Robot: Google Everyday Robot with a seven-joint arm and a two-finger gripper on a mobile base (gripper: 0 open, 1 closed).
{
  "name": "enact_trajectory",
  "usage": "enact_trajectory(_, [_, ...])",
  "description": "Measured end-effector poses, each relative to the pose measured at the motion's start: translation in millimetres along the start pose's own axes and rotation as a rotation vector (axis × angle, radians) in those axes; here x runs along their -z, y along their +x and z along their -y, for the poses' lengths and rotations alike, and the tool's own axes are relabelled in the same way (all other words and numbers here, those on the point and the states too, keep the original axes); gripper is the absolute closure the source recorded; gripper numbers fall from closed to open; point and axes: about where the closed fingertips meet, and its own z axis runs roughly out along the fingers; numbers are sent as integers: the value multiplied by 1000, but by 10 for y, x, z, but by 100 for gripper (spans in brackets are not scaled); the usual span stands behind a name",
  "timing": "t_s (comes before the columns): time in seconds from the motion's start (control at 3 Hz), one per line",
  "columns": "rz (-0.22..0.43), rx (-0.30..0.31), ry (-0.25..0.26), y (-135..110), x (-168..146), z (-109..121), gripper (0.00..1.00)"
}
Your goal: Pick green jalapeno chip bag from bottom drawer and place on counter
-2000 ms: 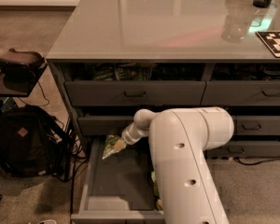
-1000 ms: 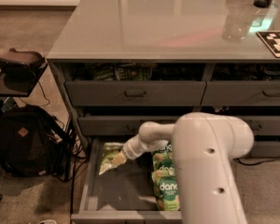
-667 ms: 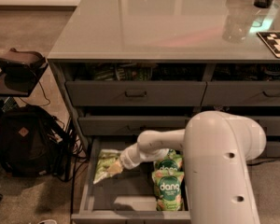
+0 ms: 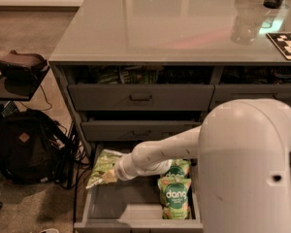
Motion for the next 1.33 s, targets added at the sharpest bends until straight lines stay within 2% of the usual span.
enact_trajectory(0.33, [56,-65,110,-264,345,-274,100])
enact_trajectory(0.67, [133,-139,227,-396,777,-475,100])
enact_trajectory(1.0, [178,-177,318,-264,1259,-683,100])
enact_trajectory(1.33, [167,-201,364,-58,1521,-642,100])
